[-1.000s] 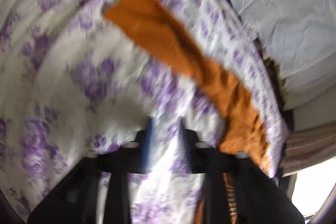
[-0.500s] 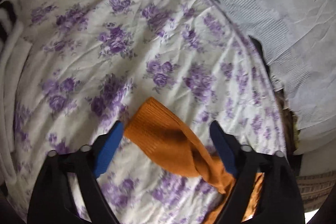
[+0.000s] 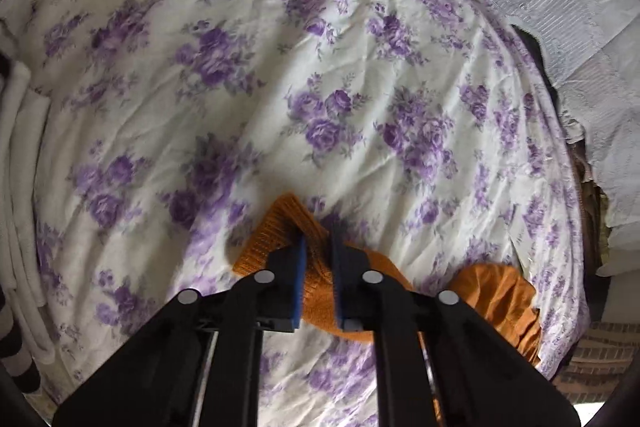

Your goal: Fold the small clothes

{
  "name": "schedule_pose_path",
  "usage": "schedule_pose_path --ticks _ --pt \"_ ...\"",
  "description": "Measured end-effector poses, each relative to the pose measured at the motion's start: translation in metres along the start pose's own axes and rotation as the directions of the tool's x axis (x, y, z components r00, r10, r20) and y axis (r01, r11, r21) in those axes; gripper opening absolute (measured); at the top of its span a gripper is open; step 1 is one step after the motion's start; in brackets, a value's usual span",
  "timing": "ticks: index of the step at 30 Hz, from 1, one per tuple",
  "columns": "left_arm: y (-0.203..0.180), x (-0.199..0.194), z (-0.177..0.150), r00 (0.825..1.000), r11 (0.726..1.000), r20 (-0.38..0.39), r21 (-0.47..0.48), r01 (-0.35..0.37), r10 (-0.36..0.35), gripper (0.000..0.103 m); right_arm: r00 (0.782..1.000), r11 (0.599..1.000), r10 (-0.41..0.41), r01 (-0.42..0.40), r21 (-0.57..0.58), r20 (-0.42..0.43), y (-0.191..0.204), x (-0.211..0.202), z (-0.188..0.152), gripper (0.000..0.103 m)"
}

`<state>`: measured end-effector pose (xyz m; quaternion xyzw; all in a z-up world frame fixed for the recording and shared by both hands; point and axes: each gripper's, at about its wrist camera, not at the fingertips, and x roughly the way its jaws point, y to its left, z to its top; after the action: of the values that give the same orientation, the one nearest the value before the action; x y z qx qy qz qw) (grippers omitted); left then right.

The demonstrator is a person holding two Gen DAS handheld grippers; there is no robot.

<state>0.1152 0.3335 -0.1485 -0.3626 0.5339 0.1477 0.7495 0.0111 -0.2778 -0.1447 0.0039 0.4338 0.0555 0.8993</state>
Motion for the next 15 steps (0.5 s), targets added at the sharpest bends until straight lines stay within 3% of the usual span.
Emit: schedule_pose_path --ticks 3,7,12,15 --pt "0.008 -0.021 -0.024 0.997 0.997 0.049 0.039 0.06 -0.062 0.009 1.0 1.0 -0.001 0.001 -0.001 -0.001 0.0 0.0 0.0 0.1" --pt "0.033 -0.049 -0.087 0.982 0.982 0.095 0.105 0.154 -0.164 0.009 1.0 1.0 -0.001 0.001 -0.001 0.0 0.001 0.0 0.0 0.1" --pt "0.075 -0.027 -0.165 0.963 0.96 0.003 0.081 0.269 -0.271 0.008 1.0 1.0 -0.002 0.002 -0.001 0.0 0.001 0.0 0.0 0.1" --pt "0.093 -0.024 -0.181 0.938 0.938 0.041 0.064 0.341 -0.344 0.007 1.0 1.0 -0.002 0.002 -0.001 0.0 0.001 0.0 0.0 0.1"
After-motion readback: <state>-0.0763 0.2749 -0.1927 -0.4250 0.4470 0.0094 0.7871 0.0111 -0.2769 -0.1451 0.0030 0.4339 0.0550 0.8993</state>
